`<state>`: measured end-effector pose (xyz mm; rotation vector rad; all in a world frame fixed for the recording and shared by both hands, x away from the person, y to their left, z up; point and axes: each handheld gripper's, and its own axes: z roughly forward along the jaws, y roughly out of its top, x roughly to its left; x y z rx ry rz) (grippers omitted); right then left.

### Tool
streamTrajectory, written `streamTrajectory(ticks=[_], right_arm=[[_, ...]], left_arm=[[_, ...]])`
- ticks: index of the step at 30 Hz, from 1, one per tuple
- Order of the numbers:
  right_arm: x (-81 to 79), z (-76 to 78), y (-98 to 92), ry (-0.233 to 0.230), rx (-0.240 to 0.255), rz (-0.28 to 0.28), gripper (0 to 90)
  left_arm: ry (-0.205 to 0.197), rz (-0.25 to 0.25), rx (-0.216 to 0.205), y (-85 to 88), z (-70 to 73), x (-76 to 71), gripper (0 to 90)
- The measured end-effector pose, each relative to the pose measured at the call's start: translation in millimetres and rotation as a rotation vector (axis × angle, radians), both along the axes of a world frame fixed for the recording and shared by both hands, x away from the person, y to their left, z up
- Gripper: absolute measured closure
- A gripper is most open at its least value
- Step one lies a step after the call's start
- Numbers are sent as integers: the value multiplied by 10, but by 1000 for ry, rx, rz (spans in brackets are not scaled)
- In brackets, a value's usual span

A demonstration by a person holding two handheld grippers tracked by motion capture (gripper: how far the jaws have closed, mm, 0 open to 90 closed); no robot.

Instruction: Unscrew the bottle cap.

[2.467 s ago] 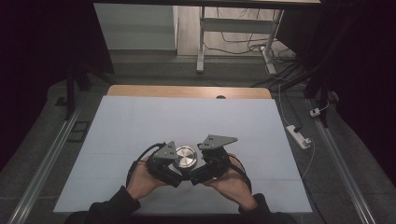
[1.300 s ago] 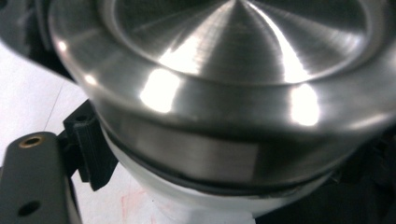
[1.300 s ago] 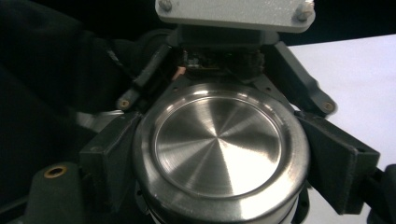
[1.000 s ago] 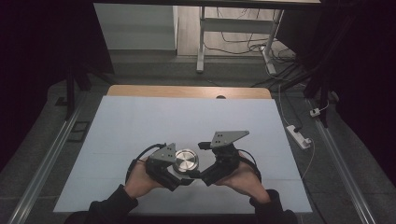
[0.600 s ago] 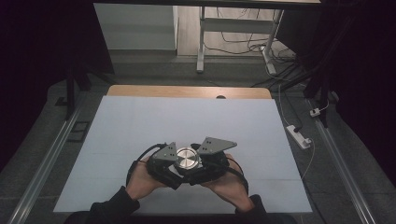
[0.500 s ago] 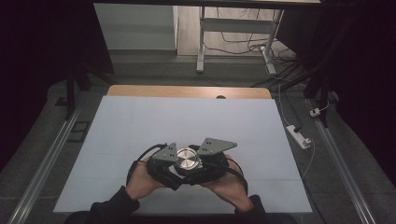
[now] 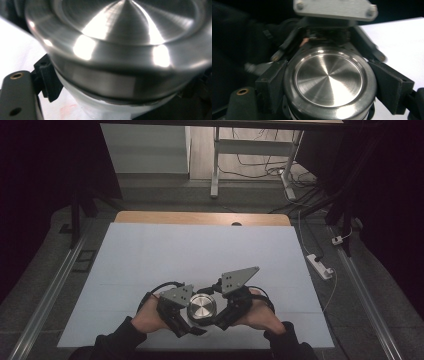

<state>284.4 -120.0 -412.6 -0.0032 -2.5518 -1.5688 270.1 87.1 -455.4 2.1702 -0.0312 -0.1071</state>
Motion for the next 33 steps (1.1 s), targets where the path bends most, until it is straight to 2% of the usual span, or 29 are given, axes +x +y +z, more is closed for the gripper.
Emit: streamTrajectory(ticks=[1, 2, 3, 4, 5, 6, 7, 9, 10, 11, 12, 14, 15, 16, 18, 19, 20, 21, 24, 25, 26, 28, 29, 30, 33], right_arm=[[0, 0, 0, 0, 0, 0, 187], [-10, -1, -19, -3, 5, 48, 182], [-14, 8, -21, -5, 8, 47, 157], [-19, 24, -25, 2, 24, 32, 116], [-17, 48, -35, 9, 36, 12, 86], [-12, 77, -49, 15, 38, -19, 63], [-12, 77, -49, 15, 38, -19, 63], [-2, 130, -77, 23, 27, -91, 26], [0, 172, -91, -5, -13, -189, 7], [-7, 185, -85, -19, -32, -241, 7], [-7, 185, -85, -19, -32, -241, 7], [-25, 189, -51, -38, -57, -327, 12], [-54, 174, 5, -60, -76, -394, 44], [-54, 174, 5, -60, -76, -394, 44], [-81, 122, 88, -79, -82, -470, 65], [-86, 102, 108, -82, -79, -487, 68], [-86, 102, 108, -82, -79, -487, 68], [-88, 69, 135, -96, -76, -511, 90], [-90, 43, 153, -89, -78, -512, 106], [-92, 31, 161, -86, -76, -506, 124], [-102, 25, 167, -81, -71, -483, 178], [-109, 30, 168, -94, -82, -474, 180], [-109, 32, 166, -91, -83, -463, 181], [-109, 32, 166, -91, -83, -463, 181], [-85, 54, 117, -66, -71, -366, 184]], left_arm=[[0, 0, 0, 0, 0, 0, 152], [-7, -14, 3, -9, 5, -7, 152], [-7, -7, -3, -17, 6, -17, 152], [-14, 19, -2, -10, 15, -7, 152], [-14, 19, -2, -10, 15, -7, 152], [-14, 46, -1, 1, 18, 7, 152], [-11, 78, 2, 15, 19, 24, 152], [-16, 156, 11, 48, 14, 60, 152], [-12, 242, 19, 71, 7, 95, 152], [-12, 242, 19, 71, 7, 95, 152], [-14, 279, 22, 78, 1, 109, 152], [-15, 344, 27, 85, -7, 124, 152], [-15, 387, 32, 78, -12, 126, 152], [-15, 387, 32, 78, -12, 126, 152], [-20, 401, 38, 71, -14, 125, 152], [-18, 400, 38, 64, -14, 120, 152], [-18, 407, 39, 52, -13, 107, 152], [-25, 403, 45, 44, -10, 103, 152], [-25, 393, 43, 26, -7, 90, 152], [-22, 386, 42, 24, -5, 90, 152], [-22, 383, 42, 21, -6, 87, 152], [-23, 370, 48, 20, -6, 87, 152], [-17, 343, 45, 26, -8, 90, 152], [-17, 343, 45, 26, -8, 90, 152], [4, 265, 20, 41, -9, 94, 152]])
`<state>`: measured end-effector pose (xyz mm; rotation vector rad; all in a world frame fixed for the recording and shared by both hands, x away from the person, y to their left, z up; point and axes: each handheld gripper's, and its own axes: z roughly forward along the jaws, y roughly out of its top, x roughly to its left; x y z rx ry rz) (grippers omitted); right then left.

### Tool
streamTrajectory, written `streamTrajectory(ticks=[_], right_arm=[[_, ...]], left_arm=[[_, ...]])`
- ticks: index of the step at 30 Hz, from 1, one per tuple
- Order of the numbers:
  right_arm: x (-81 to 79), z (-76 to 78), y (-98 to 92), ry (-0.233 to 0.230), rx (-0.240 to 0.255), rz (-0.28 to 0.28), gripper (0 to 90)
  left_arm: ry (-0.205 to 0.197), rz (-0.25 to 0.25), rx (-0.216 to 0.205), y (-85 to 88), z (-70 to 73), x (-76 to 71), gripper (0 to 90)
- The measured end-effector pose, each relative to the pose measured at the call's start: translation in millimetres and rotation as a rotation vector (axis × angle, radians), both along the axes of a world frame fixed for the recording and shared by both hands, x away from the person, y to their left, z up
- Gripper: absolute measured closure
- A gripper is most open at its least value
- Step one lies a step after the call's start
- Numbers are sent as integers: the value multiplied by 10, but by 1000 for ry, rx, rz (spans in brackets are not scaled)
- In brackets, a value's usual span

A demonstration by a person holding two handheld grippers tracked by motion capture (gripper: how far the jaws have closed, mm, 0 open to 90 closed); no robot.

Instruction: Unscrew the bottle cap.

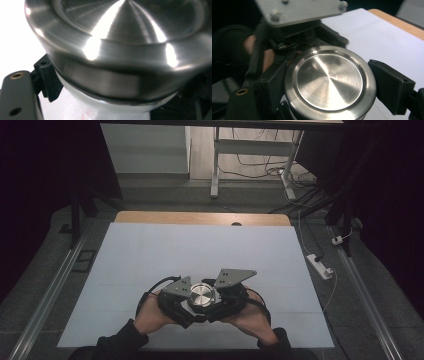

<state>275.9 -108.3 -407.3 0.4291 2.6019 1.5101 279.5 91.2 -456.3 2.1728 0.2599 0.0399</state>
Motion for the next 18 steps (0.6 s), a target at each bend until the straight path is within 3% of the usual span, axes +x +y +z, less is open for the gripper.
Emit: streamTrajectory(ticks=[1, 2, 3, 4, 5, 6, 8, 11, 12, 13, 16, 17, 18], right_arm=[[0, 0, 0, 0, 0, 0, 184], [9, 3, -17, 13, 16, 34, 185], [32, 12, -60, 31, 37, 109, 185], [32, 12, -60, 31, 37, 109, 185], [52, 14, -99, 50, 57, 195, 185], [52, 14, -99, 50, 57, 195, 185], [60, -2, -130, 62, 76, 285, 185], [79, -43, -159, 97, 84, 388, 172], [86, -45, -163, 105, 76, 386, 131], [89, -11, -172, 104, 79, 316, 60], [92, 65, -203, 101, 92, 244, 44], [81, 105, -213, 78, 76, 198, 41], [31, 151, -186, 27, 26, 102, 41]], left_arm=[[6, -23, -8, 3, 6, -7, 152], [7, -52, -15, 5, 13, -12, 152], [12, -76, -25, 4, 19, -21, 152], [17, -104, -28, 0, 26, -28, 152], [13, -136, -29, -3, 31, -37, 152], [12, -165, -31, -11, 34, -50, 152], [4, -224, -28, -37, 33, -85, 152], [-14, -254, -20, -80, 25, -124, 152], [-19, -239, -16, -83, 28, -127, 152], [-22, -213, -14, -80, 31, -121, 152], [-29, -94, -3, -34, 42, -71, 152], [-31, -48, 3, -18, 43, -51, 152], [-37, 47, 18, 5, 37, -24, 152]])
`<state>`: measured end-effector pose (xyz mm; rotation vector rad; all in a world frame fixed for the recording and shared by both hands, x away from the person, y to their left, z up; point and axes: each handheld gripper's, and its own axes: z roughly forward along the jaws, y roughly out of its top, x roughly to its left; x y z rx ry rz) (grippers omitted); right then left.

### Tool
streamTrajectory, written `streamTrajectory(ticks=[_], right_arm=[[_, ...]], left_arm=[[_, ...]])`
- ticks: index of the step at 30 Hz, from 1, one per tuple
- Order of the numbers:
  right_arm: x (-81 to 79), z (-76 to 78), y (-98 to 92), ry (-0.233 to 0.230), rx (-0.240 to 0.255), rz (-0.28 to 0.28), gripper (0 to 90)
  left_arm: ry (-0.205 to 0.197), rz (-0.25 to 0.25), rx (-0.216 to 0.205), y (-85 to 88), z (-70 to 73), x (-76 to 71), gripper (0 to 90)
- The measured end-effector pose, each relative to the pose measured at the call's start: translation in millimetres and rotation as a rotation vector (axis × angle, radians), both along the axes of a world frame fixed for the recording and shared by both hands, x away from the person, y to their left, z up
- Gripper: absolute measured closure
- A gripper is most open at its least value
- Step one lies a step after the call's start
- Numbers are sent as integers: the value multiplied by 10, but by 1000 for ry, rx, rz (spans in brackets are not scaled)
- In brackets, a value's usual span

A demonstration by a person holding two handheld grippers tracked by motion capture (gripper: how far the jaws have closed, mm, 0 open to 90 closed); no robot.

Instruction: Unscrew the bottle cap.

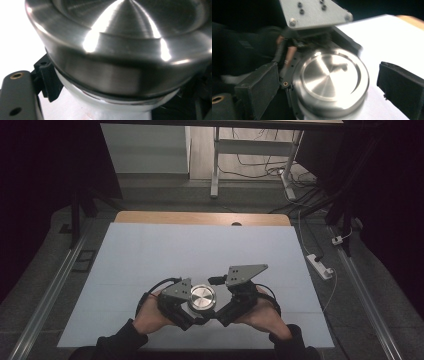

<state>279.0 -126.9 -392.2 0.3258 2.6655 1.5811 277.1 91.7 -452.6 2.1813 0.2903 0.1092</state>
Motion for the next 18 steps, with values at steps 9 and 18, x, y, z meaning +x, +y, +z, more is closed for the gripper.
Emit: streamTrajectory(ticks=[9, 18], right_arm=[[-67, -155, 237, -69, -41, -279, 90], [-63, -152, 204, -35, -17, -129, 184]], left_arm=[[-4, 109, 6, -20, -6, -9, 152], [21, -17, -7, -2, -1, -3, 152]])
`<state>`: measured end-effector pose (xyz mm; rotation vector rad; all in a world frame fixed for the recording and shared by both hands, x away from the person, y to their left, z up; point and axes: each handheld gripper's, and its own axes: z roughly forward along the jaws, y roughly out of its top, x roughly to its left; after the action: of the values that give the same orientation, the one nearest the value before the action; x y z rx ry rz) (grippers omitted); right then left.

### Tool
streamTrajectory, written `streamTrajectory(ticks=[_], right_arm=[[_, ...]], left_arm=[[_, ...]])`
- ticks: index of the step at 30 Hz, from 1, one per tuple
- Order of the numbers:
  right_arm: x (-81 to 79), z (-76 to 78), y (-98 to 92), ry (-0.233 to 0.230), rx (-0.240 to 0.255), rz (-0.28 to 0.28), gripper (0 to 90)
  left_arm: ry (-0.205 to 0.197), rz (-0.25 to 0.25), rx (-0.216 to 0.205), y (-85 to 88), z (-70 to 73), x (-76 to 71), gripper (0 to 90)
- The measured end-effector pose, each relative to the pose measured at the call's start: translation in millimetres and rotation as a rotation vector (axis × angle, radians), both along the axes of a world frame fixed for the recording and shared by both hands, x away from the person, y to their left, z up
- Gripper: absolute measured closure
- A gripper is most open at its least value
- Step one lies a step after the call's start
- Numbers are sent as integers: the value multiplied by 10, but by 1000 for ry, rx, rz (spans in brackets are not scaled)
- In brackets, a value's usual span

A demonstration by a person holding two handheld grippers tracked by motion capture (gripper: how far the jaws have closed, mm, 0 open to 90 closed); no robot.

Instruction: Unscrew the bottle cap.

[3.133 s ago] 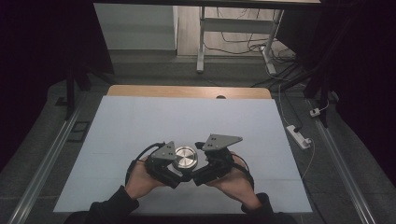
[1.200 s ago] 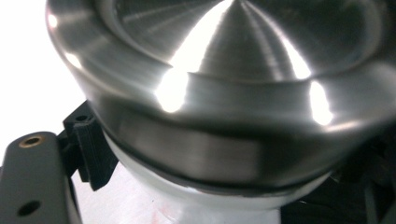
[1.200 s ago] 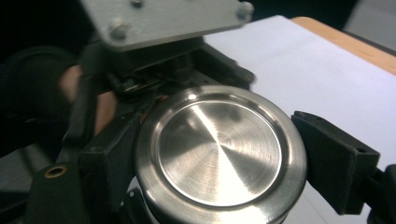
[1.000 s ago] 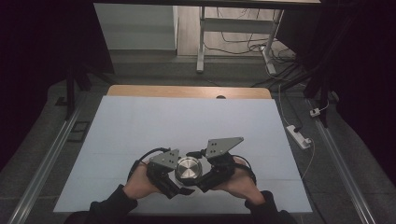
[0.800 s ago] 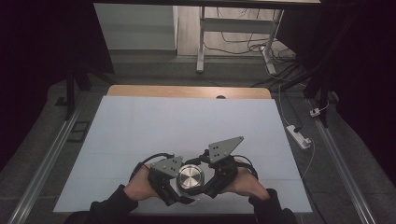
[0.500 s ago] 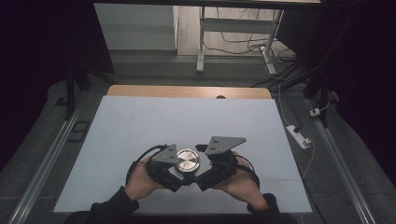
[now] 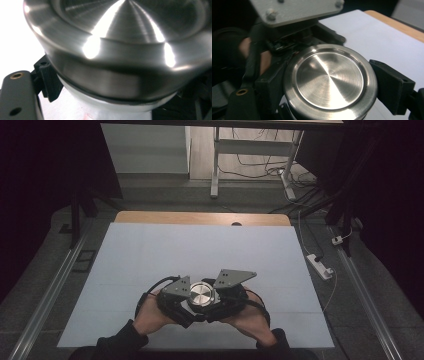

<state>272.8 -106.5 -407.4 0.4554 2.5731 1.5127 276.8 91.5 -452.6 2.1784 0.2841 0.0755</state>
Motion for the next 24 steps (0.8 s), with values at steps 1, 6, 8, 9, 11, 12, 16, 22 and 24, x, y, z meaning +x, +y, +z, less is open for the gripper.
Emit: streamTrajectory(ticks=[1, 6, 8, 9, 11, 12, 16, 22, 24], right_arm=[[18, 5, -21, 16, 10, 29, 185], [52, 11, -68, 52, 50, 124, 186], [47, 12, -72, 47, 48, 154, 186], [42, 13, -72, 41, 45, 161, 186], [27, 17, -70, 26, 43, 181, 187], [26, 19, -72, 21, 43, 192, 187], [17, 24, -80, 15, 57, 227, 187], [22, 108, -163, 14, 111, 247, 187], [33, 117, -187, 14, 117, 239, 187]], left_arm=[[6, -25, -11, 7, -1, -2, 152], [30, -121, -44, 28, 4, 1, 152], [36, -137, -43, 28, -1, -3, 152], [32, -147, -43, 30, -5, 0, 152], [41, -167, -47, 32, -9, 2, 152], [40, -179, -47, 36, -8, 2, 152], [46, -234, -58, 52, -2, 7, 152], [29, -248, -28, 21, -40, -7, 152], [30, -230, -24, 15, -55, 9, 152]])
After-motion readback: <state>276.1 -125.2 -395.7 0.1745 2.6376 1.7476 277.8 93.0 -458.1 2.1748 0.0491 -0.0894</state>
